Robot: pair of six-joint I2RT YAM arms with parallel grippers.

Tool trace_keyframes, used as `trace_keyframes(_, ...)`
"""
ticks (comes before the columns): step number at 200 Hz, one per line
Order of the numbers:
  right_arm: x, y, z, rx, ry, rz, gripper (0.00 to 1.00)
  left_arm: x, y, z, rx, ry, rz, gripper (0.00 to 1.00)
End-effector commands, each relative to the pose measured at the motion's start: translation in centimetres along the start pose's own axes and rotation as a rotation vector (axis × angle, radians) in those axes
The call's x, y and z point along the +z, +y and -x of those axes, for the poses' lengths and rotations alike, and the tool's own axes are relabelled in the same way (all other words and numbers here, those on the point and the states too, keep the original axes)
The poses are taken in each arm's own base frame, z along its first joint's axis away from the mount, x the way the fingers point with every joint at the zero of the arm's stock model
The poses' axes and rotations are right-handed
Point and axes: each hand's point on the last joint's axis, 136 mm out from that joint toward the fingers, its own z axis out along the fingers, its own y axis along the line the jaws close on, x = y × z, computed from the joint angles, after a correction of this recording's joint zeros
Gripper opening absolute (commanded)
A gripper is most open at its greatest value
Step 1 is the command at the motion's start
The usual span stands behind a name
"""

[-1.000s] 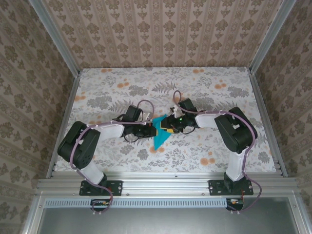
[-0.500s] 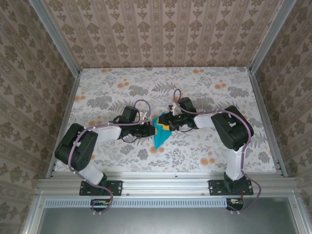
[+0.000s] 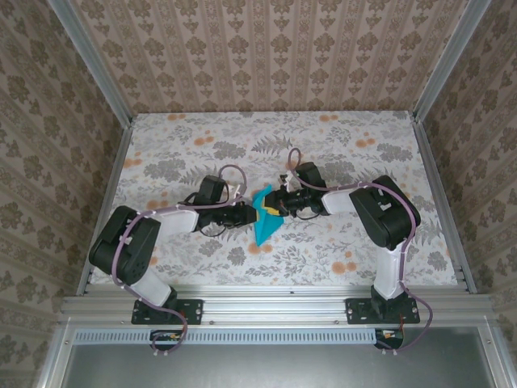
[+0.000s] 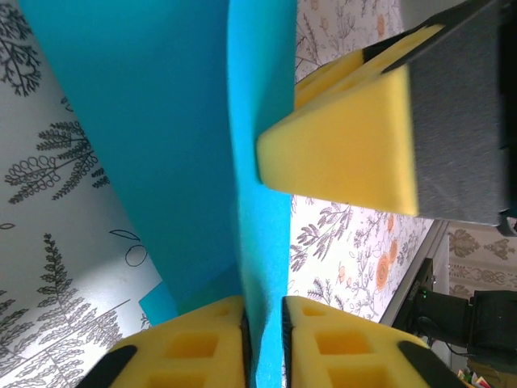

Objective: Fold a paper plane with a square sheet of paper (pick it up from the middle)
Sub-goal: Turn over the paper at the center of the table.

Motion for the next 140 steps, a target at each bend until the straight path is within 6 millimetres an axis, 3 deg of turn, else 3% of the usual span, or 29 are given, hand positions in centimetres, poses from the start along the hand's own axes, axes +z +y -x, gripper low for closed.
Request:
trace_keyframes(1,0.0,0.3,-0.8,-0.014,0.026,0.013,0.22,-0.9,-0.8,0.0,0.010,-0.010,-0.012,0.25)
trace_keyframes(97,-0.8,2.4,-0.4,-0.053,0.016,0.027,0.08,-4.4,0.4,-0.5,-0.035,-0.057,0.189,0.63)
trace_keyframes(140,-1.5,4.4,0.1,-0.072,-0.001,0.056,0.06,-4.4,-1.2,-0.8,-0.115,-0.113,0.061,0.67)
